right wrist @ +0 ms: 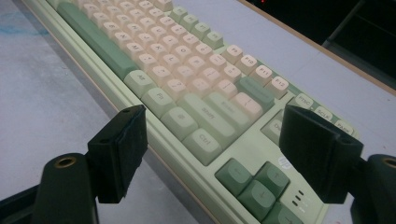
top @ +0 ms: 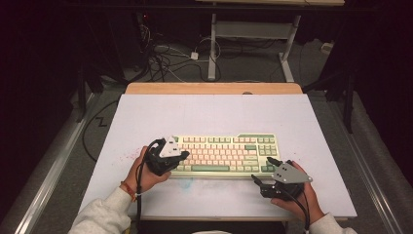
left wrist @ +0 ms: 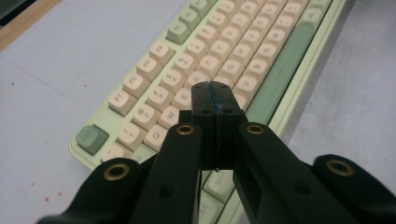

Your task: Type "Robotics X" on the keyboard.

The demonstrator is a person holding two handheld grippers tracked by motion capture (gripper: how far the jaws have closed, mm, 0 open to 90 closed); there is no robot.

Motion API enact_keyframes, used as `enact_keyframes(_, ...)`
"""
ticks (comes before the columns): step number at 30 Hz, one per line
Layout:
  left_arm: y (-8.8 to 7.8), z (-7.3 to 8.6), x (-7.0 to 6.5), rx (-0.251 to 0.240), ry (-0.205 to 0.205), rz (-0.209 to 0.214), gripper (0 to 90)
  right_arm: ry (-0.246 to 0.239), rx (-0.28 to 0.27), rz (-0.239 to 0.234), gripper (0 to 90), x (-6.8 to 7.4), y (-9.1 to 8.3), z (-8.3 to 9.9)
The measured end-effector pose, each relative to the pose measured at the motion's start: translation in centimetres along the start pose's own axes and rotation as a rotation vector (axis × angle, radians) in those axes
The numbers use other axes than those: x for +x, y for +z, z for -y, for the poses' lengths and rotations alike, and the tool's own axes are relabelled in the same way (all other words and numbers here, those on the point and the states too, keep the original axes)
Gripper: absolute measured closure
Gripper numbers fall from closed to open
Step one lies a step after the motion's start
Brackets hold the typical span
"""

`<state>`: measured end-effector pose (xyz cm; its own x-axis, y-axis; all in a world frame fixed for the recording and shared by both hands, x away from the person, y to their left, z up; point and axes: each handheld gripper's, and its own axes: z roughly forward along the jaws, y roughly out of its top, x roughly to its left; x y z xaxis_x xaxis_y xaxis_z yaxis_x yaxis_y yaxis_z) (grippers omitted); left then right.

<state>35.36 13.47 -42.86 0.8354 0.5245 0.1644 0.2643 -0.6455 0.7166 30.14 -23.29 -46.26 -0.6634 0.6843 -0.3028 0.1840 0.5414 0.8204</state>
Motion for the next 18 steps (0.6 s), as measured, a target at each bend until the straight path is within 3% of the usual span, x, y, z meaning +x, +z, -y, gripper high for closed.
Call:
enact_keyframes(8,1.3,-1.6,0.2,0.018,0.038,0.001,88.0,-0.007,0.001,-0.008,23.8,0.1,0.1,-0.1)
enact_keyframes(18,3.6,-3.0,0.8,0.066,0.049,0.011,88.0,-0.026,0.019,-0.009,23.9,0.2,0.3,0.0)
